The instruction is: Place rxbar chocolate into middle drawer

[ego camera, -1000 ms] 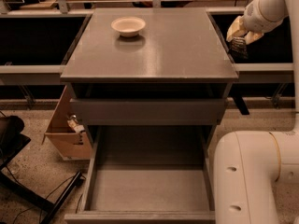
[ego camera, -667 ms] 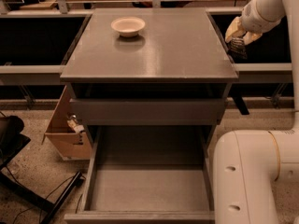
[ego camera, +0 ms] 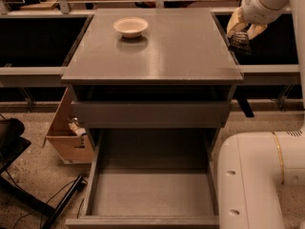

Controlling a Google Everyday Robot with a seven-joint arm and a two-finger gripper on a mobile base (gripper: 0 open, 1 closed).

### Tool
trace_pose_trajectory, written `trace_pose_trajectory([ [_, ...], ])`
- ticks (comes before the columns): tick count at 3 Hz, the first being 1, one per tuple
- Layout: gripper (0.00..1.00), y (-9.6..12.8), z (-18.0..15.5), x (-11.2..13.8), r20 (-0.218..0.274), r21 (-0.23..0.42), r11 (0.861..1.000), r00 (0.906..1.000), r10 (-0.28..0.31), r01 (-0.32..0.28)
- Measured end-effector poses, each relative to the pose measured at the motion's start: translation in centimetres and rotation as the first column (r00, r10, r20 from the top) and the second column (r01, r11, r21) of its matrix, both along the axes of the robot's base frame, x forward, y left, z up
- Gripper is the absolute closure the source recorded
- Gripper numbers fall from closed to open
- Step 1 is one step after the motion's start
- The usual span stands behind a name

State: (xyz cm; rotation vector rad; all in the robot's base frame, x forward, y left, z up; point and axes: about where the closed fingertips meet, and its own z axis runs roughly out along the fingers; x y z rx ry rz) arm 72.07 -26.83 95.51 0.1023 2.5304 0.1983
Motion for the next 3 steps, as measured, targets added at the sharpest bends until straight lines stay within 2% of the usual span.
trace_pose_trajectory([
  [1,1.00,1.6,1.6,-1.7,0.011,-0.002,0.999,0.9993,-0.037,0.037],
  [2,1.00,3.3,2.8,-3.0,0.001,-0.048,0.995,0.9962,-0.087,0.087],
  [3,1.00,4.8,2.3,-4.2,-0.049,-0.153,0.981,0.9903,-0.130,0.122],
])
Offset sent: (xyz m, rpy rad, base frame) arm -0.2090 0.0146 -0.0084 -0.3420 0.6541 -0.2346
